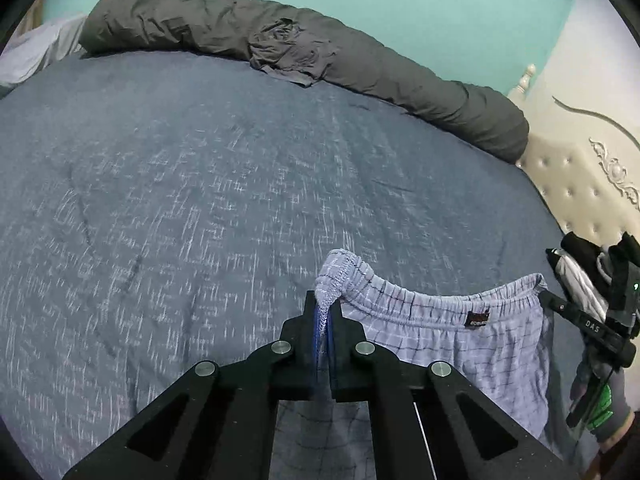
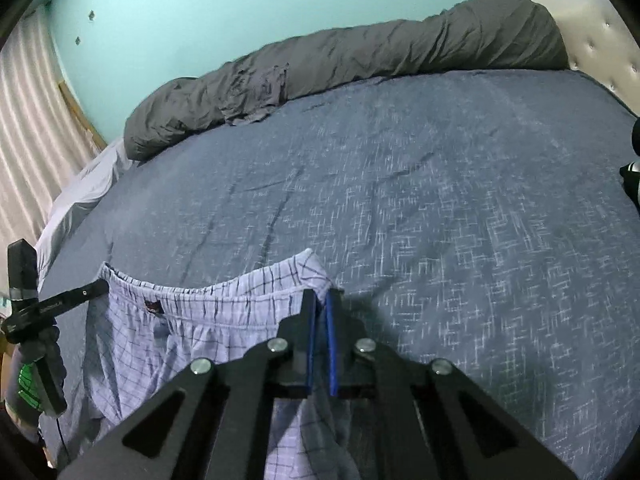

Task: Fold clothes
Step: 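Lift the shorts by the waistband with both tools and shake them out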

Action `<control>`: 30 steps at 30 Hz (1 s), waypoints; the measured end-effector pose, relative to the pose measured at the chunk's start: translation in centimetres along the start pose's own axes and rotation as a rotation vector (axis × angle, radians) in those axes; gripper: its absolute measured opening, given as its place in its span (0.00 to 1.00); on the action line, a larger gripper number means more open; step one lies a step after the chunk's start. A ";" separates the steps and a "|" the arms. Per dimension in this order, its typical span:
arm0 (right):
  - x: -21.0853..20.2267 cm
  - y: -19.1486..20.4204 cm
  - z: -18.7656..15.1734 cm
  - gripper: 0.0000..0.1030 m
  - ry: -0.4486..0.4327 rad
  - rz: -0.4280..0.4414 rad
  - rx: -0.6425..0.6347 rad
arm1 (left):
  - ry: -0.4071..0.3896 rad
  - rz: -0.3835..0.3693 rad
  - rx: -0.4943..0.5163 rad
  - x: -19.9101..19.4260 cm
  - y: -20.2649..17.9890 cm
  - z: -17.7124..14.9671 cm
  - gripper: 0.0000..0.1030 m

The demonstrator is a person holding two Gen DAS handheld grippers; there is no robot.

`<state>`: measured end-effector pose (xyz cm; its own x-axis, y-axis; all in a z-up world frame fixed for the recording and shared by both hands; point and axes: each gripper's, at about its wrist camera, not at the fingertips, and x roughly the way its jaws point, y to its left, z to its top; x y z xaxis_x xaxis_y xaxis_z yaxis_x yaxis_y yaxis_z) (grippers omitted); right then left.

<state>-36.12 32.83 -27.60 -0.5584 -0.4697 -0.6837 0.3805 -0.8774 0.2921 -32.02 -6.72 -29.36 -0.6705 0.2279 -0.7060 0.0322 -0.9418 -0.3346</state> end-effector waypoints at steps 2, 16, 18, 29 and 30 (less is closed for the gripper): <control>0.8 -0.1 0.7 0.04 0.005 -0.019 0.004 | 0.012 0.005 0.012 0.9 -0.1 0.5 0.03; 2.2 -0.2 2.7 0.04 -0.013 -0.038 -0.030 | -0.017 -0.012 0.064 -0.3 -1.1 2.1 0.03; 0.3 0.7 2.8 0.04 -0.037 -0.029 -0.041 | -0.041 -0.020 0.071 -2.6 -1.7 2.2 0.03; -16.7 5.8 4.0 0.04 -0.265 0.057 -0.054 | -0.240 -0.011 0.173 -21.0 -7.1 3.5 0.03; -18.4 6.4 4.1 0.04 -0.285 0.065 -0.063 | -0.254 -0.010 0.182 -22.4 -7.4 3.5 0.03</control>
<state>-26.47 35.42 -10.39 -0.7123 -0.5411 -0.4471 0.4625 -0.8409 0.2810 -19.86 -5.69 -8.89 -0.8345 0.1896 -0.5173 -0.0929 -0.9739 -0.2072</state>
